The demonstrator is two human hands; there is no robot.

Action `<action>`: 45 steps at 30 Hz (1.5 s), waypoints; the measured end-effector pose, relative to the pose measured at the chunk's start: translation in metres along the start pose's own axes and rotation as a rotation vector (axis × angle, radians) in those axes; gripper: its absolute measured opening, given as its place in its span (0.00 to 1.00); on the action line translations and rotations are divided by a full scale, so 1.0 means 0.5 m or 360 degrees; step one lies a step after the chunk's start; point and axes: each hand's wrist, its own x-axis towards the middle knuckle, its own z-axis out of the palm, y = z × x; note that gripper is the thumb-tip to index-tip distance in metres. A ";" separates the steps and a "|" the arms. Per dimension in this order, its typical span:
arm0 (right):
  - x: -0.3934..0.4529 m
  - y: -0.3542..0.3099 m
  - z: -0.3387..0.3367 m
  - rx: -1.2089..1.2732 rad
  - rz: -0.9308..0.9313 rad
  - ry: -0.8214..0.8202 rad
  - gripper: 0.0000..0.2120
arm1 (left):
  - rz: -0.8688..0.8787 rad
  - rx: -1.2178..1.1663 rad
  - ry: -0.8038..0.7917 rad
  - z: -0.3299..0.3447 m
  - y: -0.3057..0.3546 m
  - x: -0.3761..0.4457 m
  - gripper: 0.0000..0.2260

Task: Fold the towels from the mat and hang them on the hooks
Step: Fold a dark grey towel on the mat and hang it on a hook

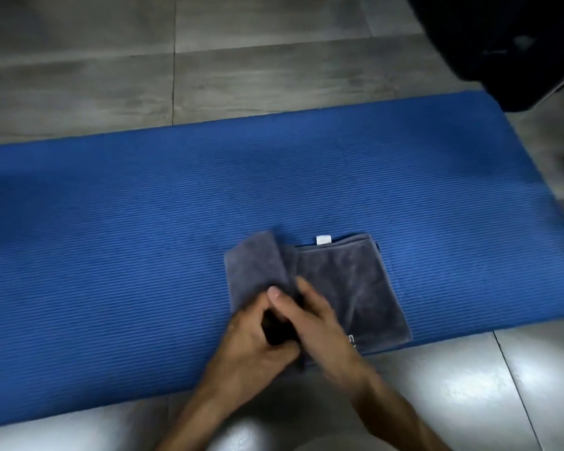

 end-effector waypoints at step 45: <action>-0.081 -0.366 -0.102 -0.0446 -0.0917 0.0225 0.08 | 0.0029 -0.0033 0.0459 -0.213 0.076 0.074 0.13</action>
